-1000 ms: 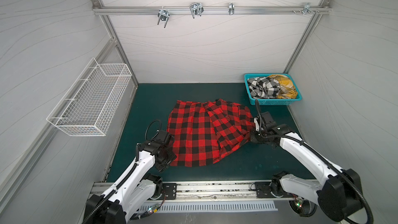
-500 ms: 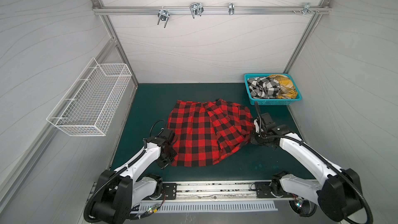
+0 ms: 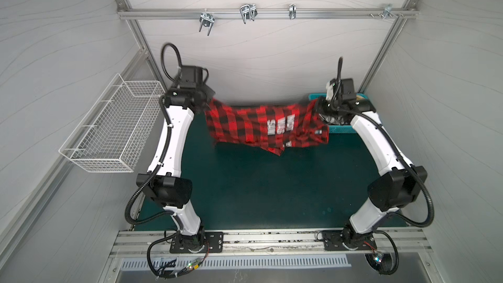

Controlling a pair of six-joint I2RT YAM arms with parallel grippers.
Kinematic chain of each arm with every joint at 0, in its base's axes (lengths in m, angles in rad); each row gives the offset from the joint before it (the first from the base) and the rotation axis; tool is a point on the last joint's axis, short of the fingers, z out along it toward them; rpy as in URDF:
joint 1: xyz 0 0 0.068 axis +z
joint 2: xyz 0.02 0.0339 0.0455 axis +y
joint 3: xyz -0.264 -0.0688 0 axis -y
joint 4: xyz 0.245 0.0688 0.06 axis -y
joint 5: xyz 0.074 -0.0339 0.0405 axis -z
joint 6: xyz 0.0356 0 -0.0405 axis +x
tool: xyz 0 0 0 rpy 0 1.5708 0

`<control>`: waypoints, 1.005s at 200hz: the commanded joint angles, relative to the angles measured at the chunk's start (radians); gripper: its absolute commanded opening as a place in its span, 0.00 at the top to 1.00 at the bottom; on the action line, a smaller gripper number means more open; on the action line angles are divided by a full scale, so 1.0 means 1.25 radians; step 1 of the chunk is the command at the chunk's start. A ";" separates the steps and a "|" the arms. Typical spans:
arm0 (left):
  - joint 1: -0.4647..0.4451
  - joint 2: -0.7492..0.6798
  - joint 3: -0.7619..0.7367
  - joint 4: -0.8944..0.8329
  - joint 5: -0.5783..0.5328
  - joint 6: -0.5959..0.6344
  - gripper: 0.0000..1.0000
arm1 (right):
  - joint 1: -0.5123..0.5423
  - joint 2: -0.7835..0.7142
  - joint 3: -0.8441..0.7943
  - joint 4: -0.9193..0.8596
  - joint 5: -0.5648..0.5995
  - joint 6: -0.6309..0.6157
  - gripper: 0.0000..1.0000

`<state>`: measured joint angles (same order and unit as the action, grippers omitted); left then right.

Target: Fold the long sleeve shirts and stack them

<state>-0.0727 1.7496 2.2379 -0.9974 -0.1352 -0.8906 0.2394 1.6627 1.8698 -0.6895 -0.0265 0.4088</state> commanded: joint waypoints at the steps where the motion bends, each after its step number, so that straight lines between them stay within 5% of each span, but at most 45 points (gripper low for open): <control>1: 0.007 -0.032 0.181 -0.139 -0.094 0.006 1.00 | -0.014 -0.058 0.091 0.008 -0.002 -0.045 1.00; 16: 0.002 -0.094 0.112 -0.158 -0.102 0.003 1.00 | -0.015 -0.098 0.067 0.012 0.001 -0.050 1.00; 34: 0.001 -0.263 -0.198 -0.070 -0.106 -0.010 1.00 | -0.013 -0.141 -0.015 -0.030 -0.002 -0.043 1.00; 71: -0.001 -0.482 -0.756 0.017 -0.040 -0.016 1.00 | 0.005 -0.298 -0.503 0.059 0.017 -0.016 1.00; 98: -0.004 -0.518 -1.043 0.066 0.053 -0.020 1.00 | 0.006 -0.355 -0.794 0.108 0.028 0.023 1.00; 110: -0.009 -0.528 -1.128 0.073 0.056 -0.027 1.00 | 0.011 -0.367 -0.883 0.115 -0.005 0.045 0.98; 127: -0.011 -0.557 -1.223 0.106 0.088 -0.048 1.00 | 0.048 -0.396 -0.966 0.087 -0.008 0.073 0.40; 134: -0.016 -0.565 -1.247 0.114 0.091 -0.056 1.00 | 0.060 -0.416 -0.987 0.064 -0.010 0.089 0.32; 159: -0.047 -0.560 -1.282 0.122 0.092 -0.064 1.00 | 0.086 -0.529 -0.976 -0.090 -0.014 0.158 0.21; 201: -0.074 -0.586 -1.283 0.092 0.064 -0.072 1.00 | 0.205 -0.578 -0.885 -0.262 0.035 0.237 0.22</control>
<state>-0.1566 1.0512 0.6250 -0.8783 -0.0250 -0.9550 0.4389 0.9176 0.7044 -0.8459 -0.0128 0.6285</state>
